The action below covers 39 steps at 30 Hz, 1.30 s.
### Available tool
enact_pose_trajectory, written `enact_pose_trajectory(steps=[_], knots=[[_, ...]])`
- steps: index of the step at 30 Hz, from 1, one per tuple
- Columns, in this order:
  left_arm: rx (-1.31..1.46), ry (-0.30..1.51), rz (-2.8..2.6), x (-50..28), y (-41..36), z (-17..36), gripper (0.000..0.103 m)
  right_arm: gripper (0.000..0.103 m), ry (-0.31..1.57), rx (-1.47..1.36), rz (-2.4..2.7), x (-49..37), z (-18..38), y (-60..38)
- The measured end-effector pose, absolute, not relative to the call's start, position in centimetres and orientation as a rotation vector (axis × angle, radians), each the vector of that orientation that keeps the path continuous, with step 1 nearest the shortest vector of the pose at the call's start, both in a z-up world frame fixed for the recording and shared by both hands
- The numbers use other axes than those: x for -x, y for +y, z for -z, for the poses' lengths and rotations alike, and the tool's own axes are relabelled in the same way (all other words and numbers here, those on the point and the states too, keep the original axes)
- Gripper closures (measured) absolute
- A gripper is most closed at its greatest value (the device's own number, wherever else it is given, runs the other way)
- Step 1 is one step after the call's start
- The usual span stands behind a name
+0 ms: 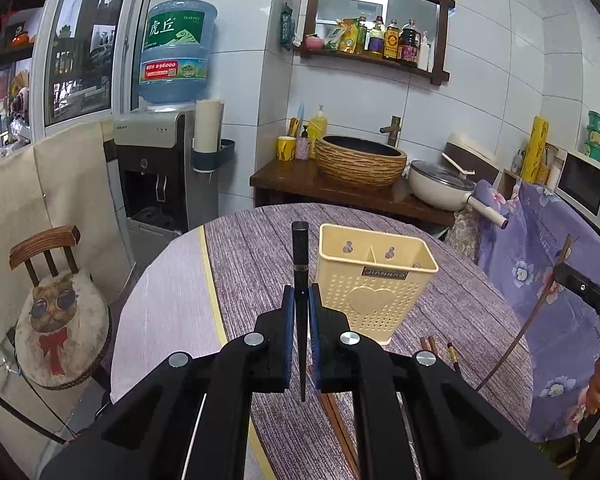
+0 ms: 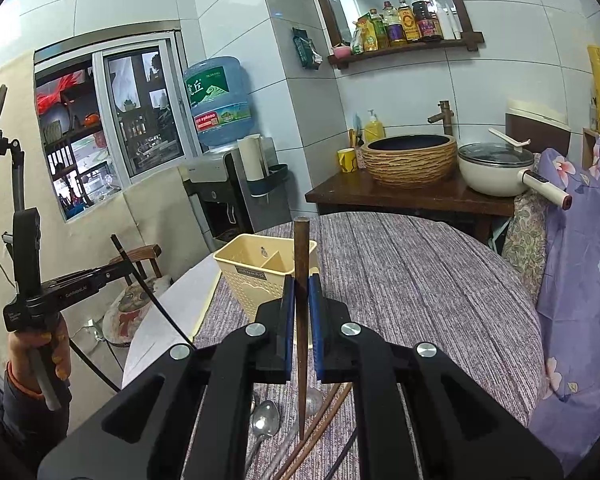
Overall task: Organize utensils
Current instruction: 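Carry both chopsticks into the cream utensil holder and open both tools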
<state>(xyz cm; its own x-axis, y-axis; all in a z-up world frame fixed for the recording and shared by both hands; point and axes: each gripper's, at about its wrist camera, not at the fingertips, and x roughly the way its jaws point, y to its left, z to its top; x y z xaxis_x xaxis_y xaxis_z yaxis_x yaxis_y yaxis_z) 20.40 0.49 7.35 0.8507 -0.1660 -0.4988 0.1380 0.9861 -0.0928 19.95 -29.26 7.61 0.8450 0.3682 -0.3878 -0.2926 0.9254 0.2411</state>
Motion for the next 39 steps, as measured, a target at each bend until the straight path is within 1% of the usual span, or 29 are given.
enact_pose_trajectory(steps=[4, 9, 15, 20, 23, 25, 33, 39], knots=[[0.05, 0.518, 0.184, -21.0, 0.3, -8.8, 0.095, 0.095, 0.444, -0.165, -0.363, -20.8, -8.6, -28.8], [0.052, 0.494, 0.223, -22.0, 0.1, -11.9, 0.095, 0.095, 0.43, -0.165, -0.386, -22.5, -10.9, -28.3], [0.067, 0.425, 0.26, -24.2, -0.9, -17.5, 0.095, 0.095, 0.337, -0.169, -0.403, -24.9, -16.7, -27.0], [0.097, 0.369, 0.221, -27.3, -2.1, -20.0, 0.095, 0.095, 0.26, -0.181, -0.36, -27.8, -20.0, -25.9], [0.113, 0.375, 0.211, -29.3, -2.8, -19.1, 0.095, 0.095, 0.25, -0.174, -0.326, -29.5, -19.7, -25.1], [0.114, 0.388, 0.206, -30.2, -3.3, -17.8, 0.095, 0.095, 0.252, -0.167, -0.307, -30.5, -18.3, -24.6], [0.119, 0.493, 0.19, -32.4, -4.1, -11.7, 0.095, 0.095, 0.359, -0.16, -0.286, -33.9, -12.2, -23.1], [0.124, 0.565, 0.194, -33.4, -3.9, -8.8, 0.095, 0.095, 0.415, -0.18, -0.289, -35.1, -10.0, -23.0]])
